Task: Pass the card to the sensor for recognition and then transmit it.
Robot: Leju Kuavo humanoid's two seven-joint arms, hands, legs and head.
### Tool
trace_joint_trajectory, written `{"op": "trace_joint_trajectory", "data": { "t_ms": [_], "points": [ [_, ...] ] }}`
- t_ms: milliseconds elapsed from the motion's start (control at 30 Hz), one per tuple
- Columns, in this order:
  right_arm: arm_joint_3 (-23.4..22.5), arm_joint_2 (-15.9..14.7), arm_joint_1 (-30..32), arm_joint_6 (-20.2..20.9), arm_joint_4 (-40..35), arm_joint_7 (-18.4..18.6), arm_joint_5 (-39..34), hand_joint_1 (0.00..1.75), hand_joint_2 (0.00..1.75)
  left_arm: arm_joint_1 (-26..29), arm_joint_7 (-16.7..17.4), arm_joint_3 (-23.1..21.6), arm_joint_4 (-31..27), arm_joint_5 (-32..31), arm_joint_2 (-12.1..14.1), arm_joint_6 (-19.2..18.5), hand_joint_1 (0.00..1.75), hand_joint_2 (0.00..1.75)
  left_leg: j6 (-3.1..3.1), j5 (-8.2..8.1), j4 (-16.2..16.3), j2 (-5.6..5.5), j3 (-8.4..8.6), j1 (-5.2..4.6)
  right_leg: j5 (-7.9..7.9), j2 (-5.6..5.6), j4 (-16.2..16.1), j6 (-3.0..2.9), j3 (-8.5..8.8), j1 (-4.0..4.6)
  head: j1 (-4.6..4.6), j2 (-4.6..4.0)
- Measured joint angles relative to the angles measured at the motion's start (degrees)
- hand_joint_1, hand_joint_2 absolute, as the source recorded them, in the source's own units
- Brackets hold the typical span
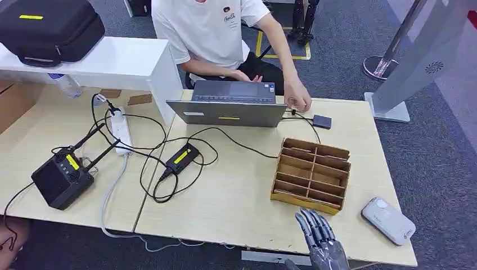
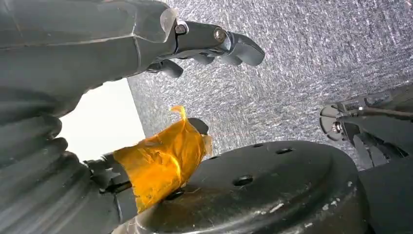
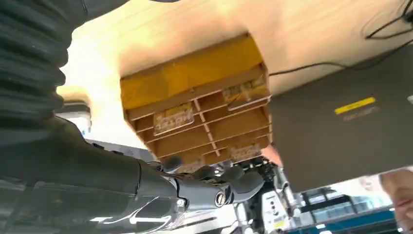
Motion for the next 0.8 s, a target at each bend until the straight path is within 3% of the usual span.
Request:
{"op": "trace_joint_trajectory", "data": {
  "t_ms": [633,800],
  "points": [
    [3.63,0.0,-2.45,0.0,3.32,0.83,-0.92,0.0,1.75,0.0,0.37,-0.02,0.0,-0.52,0.04,-0.18,0.0,1.75,0.0,0.0,0.0,0.01,0.0,-0.01,0.01,0.01,-0.01,0.0,0.0,-0.01,-0.02,0.0],
    [1.91,1.48,-4.34,-0.02,4.69,-1.17,3.51,0.0,1.75,0.0,0.59,-0.24,0.0,-1.62,0.17,-0.52,0.0,1.75,0.0,0.0,0.0,0.01,0.01,-0.01,0.01,0.01,0.0,-0.01,0.01,-0.01,0.0,0.0]
  ]
}}
